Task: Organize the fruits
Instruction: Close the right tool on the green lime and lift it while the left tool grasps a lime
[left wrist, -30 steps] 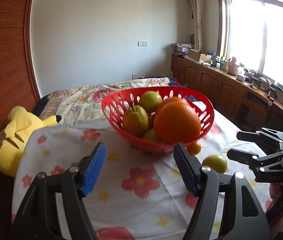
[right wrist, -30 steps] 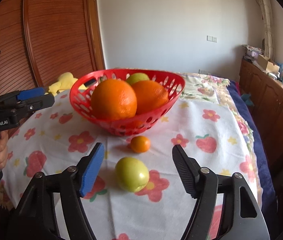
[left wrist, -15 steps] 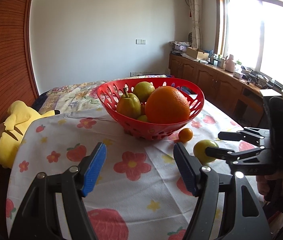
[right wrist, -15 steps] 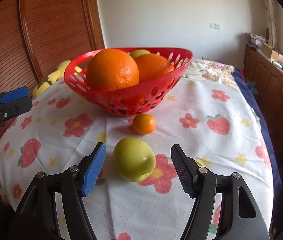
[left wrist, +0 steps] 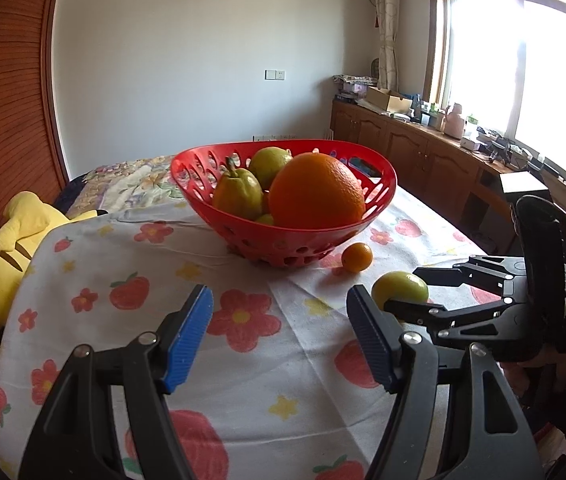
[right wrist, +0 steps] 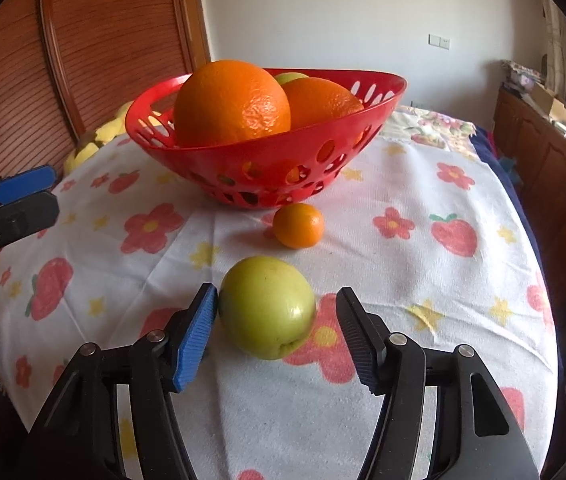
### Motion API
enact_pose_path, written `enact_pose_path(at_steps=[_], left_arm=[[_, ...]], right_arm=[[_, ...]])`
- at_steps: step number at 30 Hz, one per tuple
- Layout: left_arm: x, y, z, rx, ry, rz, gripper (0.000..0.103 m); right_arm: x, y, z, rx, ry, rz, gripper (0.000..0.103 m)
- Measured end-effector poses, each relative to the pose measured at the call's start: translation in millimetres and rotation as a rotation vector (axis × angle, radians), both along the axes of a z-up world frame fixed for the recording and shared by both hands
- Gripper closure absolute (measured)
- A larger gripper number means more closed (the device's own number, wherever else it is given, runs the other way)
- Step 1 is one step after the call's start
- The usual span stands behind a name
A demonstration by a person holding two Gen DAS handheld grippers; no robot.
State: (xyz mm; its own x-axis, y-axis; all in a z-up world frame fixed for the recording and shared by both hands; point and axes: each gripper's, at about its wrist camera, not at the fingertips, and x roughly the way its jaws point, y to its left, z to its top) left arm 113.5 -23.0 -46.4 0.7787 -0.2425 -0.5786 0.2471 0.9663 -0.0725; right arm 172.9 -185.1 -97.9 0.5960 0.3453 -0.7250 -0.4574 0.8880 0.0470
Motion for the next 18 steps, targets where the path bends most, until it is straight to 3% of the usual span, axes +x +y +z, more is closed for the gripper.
enact_pose_path(at_steps=[4,6,18], left_arm=[[2.3,-7.0,-3.8,0.002,0.009,-0.007,0.033],[3.9,-10.4,-6.2,0.002,0.017,-0.009,0.033],[21.8,-43.5,-12.7,0.009,0.038,-0.042,0.033]], right_arm=[[-3.1,0.6,-4.0,0.009,0.019,0.015,0.044],[-5.2,0.0,-4.6,0.024,0.024,0.023,0.051],[-20.5,-31.3,3.4,0.075,-0.009,-0.035,0.051]])
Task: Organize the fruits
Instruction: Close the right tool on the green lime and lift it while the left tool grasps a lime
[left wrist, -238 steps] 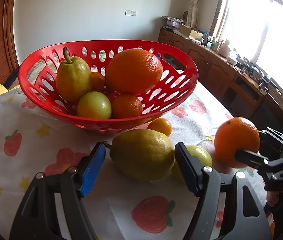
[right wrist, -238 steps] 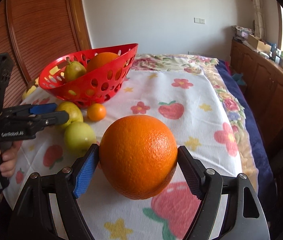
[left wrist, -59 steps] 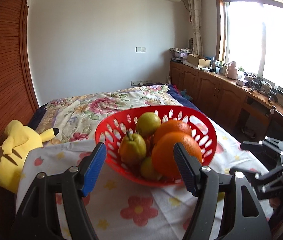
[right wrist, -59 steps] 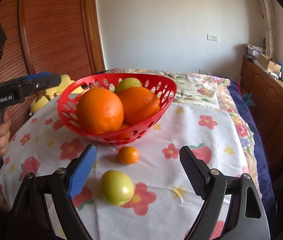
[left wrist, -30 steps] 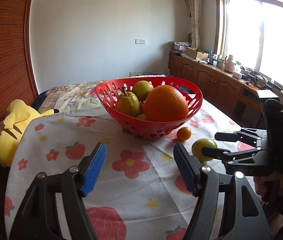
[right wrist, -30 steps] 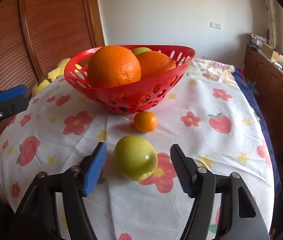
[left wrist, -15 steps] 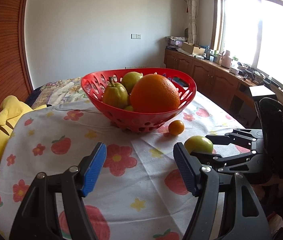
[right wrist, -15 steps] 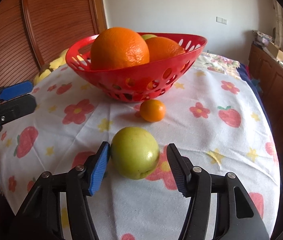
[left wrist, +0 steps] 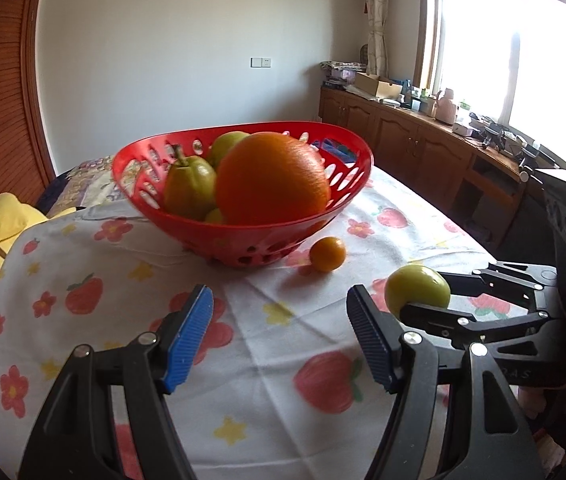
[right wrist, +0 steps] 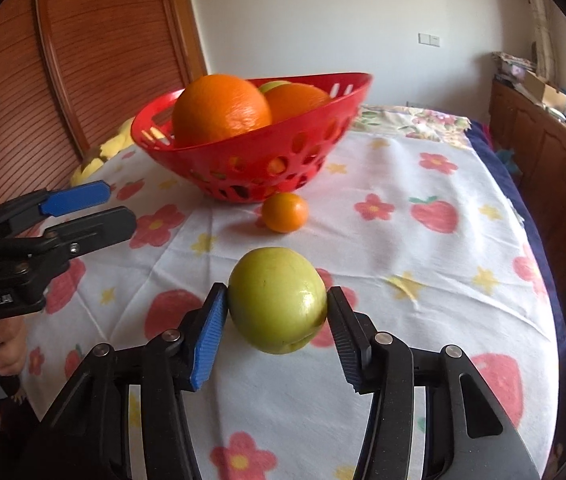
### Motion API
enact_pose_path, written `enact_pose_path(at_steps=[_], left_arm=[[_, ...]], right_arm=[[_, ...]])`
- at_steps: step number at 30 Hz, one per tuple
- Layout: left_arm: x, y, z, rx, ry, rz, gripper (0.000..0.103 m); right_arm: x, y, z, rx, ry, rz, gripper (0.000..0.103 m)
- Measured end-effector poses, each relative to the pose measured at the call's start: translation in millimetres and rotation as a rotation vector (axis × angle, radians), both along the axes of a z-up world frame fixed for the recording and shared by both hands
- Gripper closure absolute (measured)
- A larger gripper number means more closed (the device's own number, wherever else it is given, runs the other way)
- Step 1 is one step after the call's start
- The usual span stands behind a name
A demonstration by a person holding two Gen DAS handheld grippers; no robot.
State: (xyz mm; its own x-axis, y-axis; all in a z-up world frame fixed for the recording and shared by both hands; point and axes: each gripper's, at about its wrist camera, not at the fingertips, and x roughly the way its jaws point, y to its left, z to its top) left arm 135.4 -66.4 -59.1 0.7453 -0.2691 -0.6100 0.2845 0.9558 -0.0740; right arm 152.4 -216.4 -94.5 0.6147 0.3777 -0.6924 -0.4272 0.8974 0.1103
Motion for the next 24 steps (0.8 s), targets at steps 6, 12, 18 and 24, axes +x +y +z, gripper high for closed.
enact_pose_path(at_steps=[6,12,18,24], left_arm=[[14.6,-21.6,0.0,0.001,0.013,-0.007,0.037],[30.0,-41.7,-0.8,-0.004,0.032,-0.010,0.048],[48.2,-59.7,-9.4,0.008,0.082,-0.017,0.054],[60.0,-72.3,-17.0,0.023,0.109,-0.017,0.056]], right_arm=[[-5.0,-17.3,6.2,-0.012,-0.026,-0.032,0.051],[-8.7,-29.8,7.2,-0.001,-0.034,-0.051,0.051],[-7.3,-38.3,7.3,-0.002,-0.037,-0.058,0.051],[-6.8,-43.5,7.8,-0.008,-0.045,-0.065,0.051]])
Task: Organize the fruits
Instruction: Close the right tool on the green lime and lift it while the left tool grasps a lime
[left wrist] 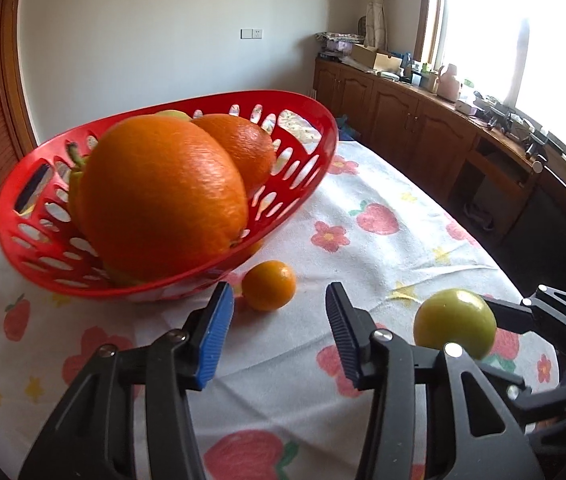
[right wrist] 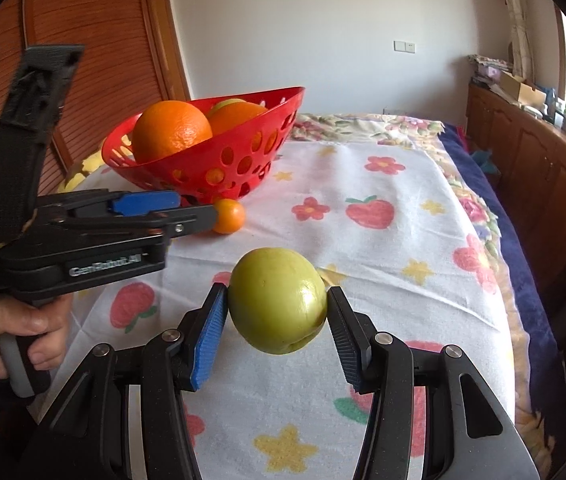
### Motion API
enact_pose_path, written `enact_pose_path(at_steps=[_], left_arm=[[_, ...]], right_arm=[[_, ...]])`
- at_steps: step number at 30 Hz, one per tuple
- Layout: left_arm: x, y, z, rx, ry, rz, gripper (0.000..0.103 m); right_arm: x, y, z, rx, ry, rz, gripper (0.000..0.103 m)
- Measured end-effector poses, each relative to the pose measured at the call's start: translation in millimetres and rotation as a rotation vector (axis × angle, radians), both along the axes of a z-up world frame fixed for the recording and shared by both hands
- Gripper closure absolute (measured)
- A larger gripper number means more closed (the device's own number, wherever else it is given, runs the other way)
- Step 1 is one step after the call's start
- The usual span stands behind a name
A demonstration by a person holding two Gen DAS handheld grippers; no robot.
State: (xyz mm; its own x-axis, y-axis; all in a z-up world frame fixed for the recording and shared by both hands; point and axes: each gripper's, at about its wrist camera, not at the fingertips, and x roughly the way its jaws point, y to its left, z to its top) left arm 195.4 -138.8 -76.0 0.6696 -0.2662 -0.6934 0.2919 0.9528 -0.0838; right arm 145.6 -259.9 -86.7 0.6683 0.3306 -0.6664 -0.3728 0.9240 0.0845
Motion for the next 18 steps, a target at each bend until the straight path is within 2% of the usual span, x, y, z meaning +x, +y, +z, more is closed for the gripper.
enact_pose_path(at_steps=[3,11,18], left_arm=[[0.3,-6.3,-1.2,0.037,-0.014,0.001,0.056],[9.8,-11.8,-11.6,0.088,0.014,0.037,0.057],[16.0,-14.1,-18.3,0.090,0.035,0.054,0.058]], right_arm=[[-0.8,0.0,-0.6,-0.016,-0.002,0.003,0.051],[-1.6,-4.1,-0.1,-0.013,-0.006,0.002,0.051],[-2.2,-1.0,-0.1,-0.016,-0.010,0.009,0.051]])
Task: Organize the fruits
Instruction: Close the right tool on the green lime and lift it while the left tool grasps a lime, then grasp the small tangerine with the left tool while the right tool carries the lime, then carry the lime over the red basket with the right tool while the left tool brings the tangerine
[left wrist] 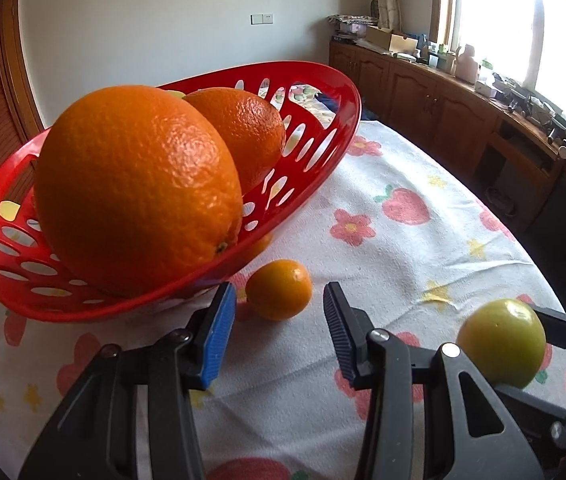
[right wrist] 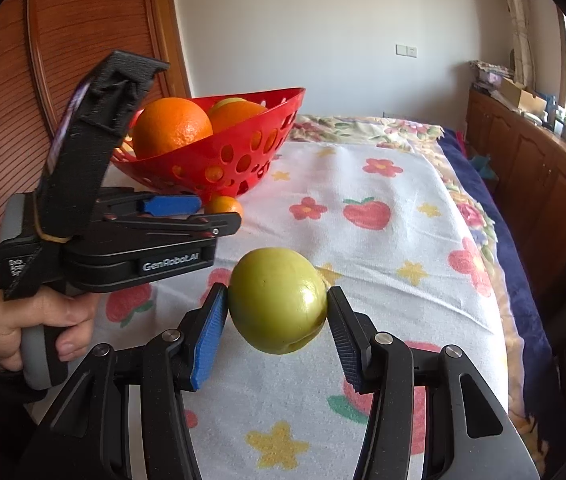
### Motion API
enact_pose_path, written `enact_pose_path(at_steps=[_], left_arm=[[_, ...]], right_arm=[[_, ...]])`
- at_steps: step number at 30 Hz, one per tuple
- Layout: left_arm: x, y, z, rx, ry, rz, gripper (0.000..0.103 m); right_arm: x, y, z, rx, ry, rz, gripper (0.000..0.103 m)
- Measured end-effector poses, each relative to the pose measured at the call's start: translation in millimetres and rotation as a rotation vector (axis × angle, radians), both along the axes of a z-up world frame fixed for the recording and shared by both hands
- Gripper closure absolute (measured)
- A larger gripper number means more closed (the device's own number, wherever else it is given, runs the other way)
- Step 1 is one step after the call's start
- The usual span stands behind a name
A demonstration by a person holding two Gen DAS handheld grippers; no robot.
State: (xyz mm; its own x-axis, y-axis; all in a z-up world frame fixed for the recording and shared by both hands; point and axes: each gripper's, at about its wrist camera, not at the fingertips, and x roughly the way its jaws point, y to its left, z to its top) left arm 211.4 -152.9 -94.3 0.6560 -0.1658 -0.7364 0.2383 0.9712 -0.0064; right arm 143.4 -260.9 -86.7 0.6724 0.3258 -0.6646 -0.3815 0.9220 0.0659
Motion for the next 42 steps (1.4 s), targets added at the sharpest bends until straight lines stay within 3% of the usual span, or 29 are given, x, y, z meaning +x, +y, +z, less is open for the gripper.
enact_pose_path(at_steps=[6,8,12,21,35,42], left_arm=[[6.7,-1.9,-4.6,0.005,0.023,0.003,0.059],[7.3,0.8,-5.7,-0.011,0.034,0.003,0.067],[4.9,5.9,-5.7,-0.035,0.037,-0.007,0.068],[-26.2,16.2,8.4,-0.031,0.021,-0.080,0.069],[-91.9,63.5,63.6,-0.092,-0.102,-0.124,0.069],[-95.5,79.4,92.2,-0.107,-0.175,-0.113,0.069]], right_arm=[[-0.4,0.4,-0.1,0.000,-0.001,0.000,0.051],[-0.1,0.2,0.1,0.001,-0.001,0.000,0.051],[-0.5,0.1,0.3,0.001,0.000,0.001,0.051],[1.9,0.8,0.8,-0.003,0.006,-0.005,0.051],[5.8,9.7,15.9,0.000,-0.023,0.001,0.051],[9.0,16.0,40.1,0.000,-0.069,0.010,0.051]])
